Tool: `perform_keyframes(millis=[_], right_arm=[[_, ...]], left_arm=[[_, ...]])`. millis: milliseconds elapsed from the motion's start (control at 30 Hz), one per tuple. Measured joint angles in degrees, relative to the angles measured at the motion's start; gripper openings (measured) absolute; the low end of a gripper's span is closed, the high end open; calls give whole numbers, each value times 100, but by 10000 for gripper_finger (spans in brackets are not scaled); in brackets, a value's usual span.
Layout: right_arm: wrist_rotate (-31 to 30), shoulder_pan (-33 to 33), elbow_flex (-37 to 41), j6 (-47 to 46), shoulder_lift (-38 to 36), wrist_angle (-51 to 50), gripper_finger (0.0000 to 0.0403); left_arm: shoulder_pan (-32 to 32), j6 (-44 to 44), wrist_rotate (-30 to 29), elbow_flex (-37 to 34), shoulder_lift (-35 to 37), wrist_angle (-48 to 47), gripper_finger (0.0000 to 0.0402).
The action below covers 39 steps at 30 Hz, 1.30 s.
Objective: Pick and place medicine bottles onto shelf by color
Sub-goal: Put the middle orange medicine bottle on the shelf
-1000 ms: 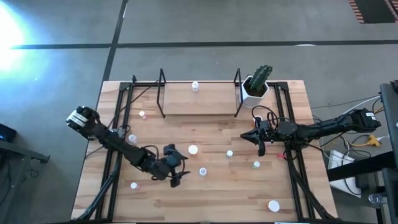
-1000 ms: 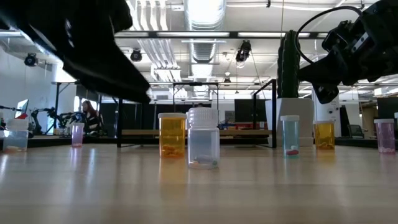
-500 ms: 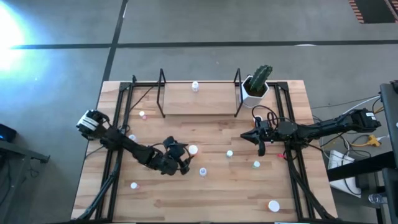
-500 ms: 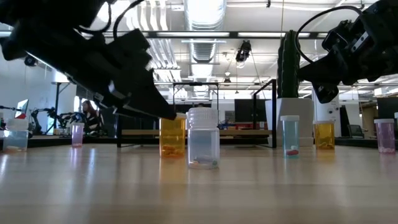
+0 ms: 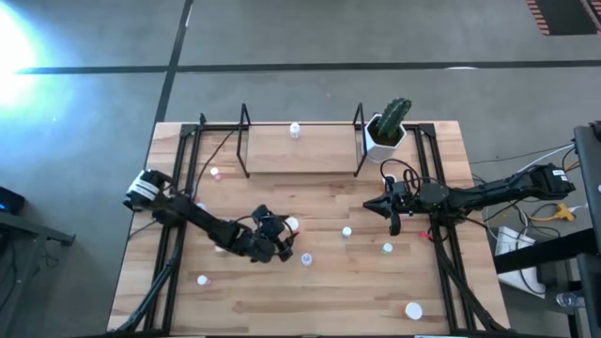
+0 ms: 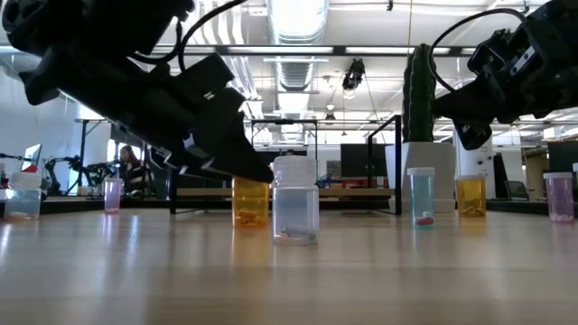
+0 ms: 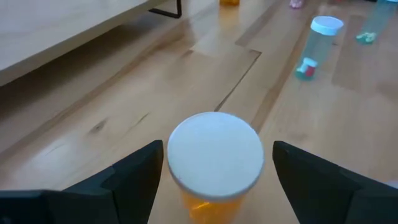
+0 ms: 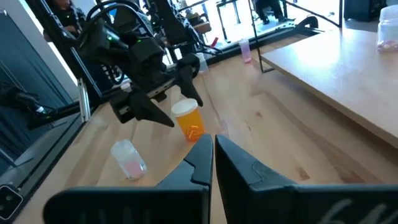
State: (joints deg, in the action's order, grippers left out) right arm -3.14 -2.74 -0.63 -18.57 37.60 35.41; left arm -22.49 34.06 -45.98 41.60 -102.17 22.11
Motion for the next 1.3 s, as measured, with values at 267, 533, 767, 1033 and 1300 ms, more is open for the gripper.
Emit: perform_keyframes(millis=[267, 533, 767, 1033, 1300], right_arm=[[0, 0, 0, 4, 0, -1, 9], [0, 0, -2, 7, 0, 1, 9], [-1, 0, 0, 9, 0, 1, 9], [0, 0, 0, 9, 0, 1, 9], [-2, 0, 0, 11, 0, 1, 9]], left_arm=[[38, -46, 0, 5, -28, -11, 220], [38, -275, 79, 101, -23, -17, 180], [133, -1481, 568, 841, -19, -26, 184], [790, -2293, 618, 1848, -15, -436, 184], [2364, -2299, 1457, 2868, -110, -1466, 184]])
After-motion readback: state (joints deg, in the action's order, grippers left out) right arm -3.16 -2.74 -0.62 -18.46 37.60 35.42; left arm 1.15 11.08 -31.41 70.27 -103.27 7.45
